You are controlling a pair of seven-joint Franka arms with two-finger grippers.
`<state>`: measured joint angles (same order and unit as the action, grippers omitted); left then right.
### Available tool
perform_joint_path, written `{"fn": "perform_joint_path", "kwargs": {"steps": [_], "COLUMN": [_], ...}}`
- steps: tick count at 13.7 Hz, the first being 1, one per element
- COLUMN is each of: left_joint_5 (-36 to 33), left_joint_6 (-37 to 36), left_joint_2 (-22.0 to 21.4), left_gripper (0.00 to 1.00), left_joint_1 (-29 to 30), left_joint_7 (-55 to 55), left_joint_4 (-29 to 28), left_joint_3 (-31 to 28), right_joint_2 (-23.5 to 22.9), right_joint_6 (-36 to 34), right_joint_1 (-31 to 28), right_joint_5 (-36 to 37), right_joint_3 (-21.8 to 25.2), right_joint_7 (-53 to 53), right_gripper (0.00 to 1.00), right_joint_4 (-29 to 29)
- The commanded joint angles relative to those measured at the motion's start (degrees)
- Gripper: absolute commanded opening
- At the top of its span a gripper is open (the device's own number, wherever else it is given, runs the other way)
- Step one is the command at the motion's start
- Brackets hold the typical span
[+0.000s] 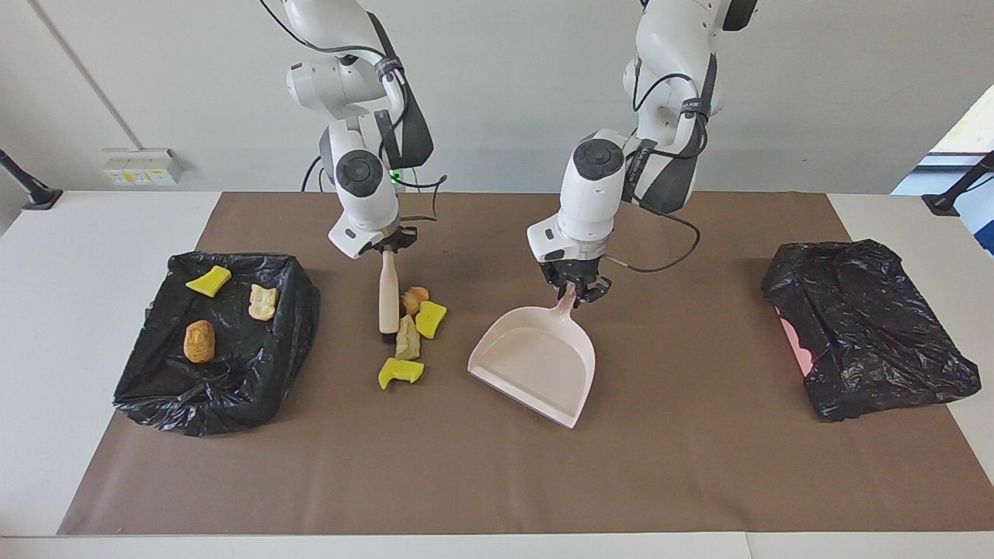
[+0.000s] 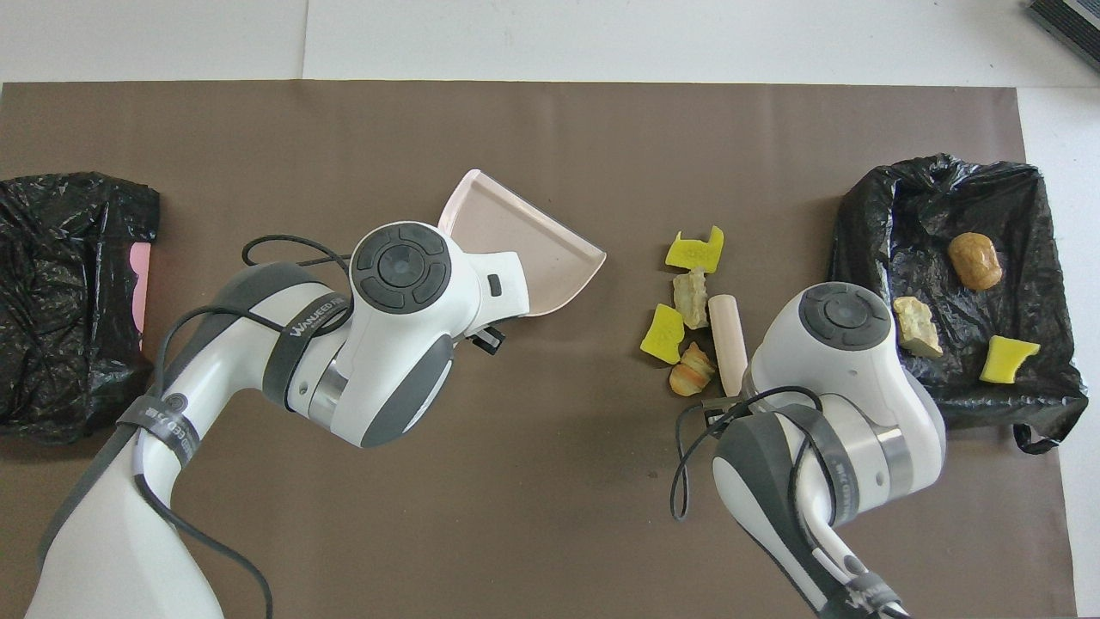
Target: Sweep and dump trash in bin
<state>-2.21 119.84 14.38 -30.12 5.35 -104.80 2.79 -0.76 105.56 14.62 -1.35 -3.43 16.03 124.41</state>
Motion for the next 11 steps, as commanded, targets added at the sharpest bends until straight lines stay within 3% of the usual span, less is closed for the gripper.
{"fn": "perform_joint_path", "kwargs": {"steps": [1,4,6,11], "left_joint_5": [-0.95,-0.95,-0.95,-0.95], "left_joint_6": [-2.06,-2.86,-3.74,-4.44], "left_joint_2": [-0.84,-0.84,-0.93,-1.28], "left_gripper": [0.0,0.0,0.0,0.0], "left_joint_1": [1.28,2.26,2.17,2.34], "left_joint_7": [9.19,26.95,29.54,31.04], "left_joint_4": [-0.41,-0.76,-0.93,-1.37], "left_joint_3": [0.2,0.2,0.29,0.29], "right_joint_2": [0.05,1.02,-0.81,-5.56], "right_joint_6": [-8.32,-9.67,-8.1,-4.93], "right_joint_1": [-2.82,-3.98,-5.65,-3.82], "right_joint_5": [1.86,13.54,17.24,16.04], "right_joint_3": [0.53,0.35,0.35,-0.26], "right_joint_7": [2.07,-3.09,-8.46,-10.4], "right_gripper": [0.0,0.0,0.0,0.0], "right_joint_4": [-8.02,-7.43,-7.34,-6.47]}}
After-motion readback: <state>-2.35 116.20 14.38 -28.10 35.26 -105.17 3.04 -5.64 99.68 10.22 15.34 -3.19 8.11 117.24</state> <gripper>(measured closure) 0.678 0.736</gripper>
